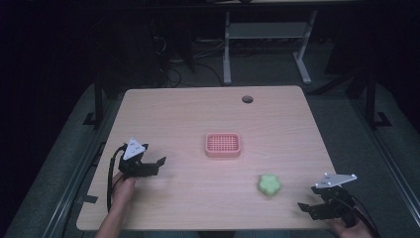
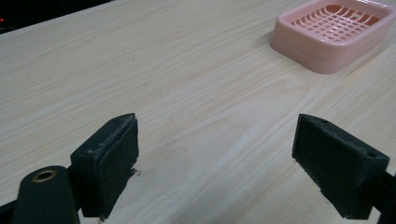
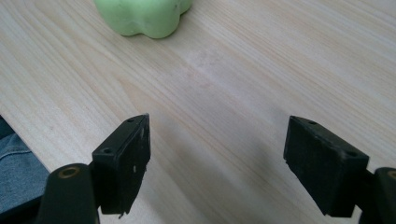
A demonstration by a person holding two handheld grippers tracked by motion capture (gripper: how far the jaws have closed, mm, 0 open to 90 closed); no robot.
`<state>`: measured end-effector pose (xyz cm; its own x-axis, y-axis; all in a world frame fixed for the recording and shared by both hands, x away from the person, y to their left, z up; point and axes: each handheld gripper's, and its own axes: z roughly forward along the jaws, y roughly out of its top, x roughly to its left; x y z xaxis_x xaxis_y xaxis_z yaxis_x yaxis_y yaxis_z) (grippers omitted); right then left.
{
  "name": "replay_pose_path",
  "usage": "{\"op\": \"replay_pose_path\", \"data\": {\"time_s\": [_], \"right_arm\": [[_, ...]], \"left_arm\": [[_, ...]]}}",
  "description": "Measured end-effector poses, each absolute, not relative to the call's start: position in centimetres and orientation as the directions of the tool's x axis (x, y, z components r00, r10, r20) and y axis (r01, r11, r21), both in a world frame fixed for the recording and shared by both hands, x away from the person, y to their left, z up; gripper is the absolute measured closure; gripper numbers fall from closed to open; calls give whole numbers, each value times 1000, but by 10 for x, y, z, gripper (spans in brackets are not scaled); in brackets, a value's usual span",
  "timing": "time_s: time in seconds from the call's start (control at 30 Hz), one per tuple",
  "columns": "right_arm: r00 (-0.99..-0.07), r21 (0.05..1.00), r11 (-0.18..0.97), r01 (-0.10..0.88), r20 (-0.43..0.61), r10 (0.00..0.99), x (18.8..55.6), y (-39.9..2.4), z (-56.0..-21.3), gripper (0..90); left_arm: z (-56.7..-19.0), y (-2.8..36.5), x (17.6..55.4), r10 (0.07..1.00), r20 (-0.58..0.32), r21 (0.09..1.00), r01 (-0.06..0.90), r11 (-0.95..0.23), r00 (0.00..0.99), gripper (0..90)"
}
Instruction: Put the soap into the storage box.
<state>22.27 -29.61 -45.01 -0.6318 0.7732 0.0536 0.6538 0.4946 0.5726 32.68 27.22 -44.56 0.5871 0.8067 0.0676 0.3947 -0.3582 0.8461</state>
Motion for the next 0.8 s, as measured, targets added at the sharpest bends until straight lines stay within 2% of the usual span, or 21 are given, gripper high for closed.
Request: {"op": "replay_pose_path", "data": {"time_s": [0.8], "right_arm": [[-688,575,549,607,34,725,230,-269,-433,232]], "left_arm": [[-445,271,327,807,70,851,387,-355,586,143]]}}
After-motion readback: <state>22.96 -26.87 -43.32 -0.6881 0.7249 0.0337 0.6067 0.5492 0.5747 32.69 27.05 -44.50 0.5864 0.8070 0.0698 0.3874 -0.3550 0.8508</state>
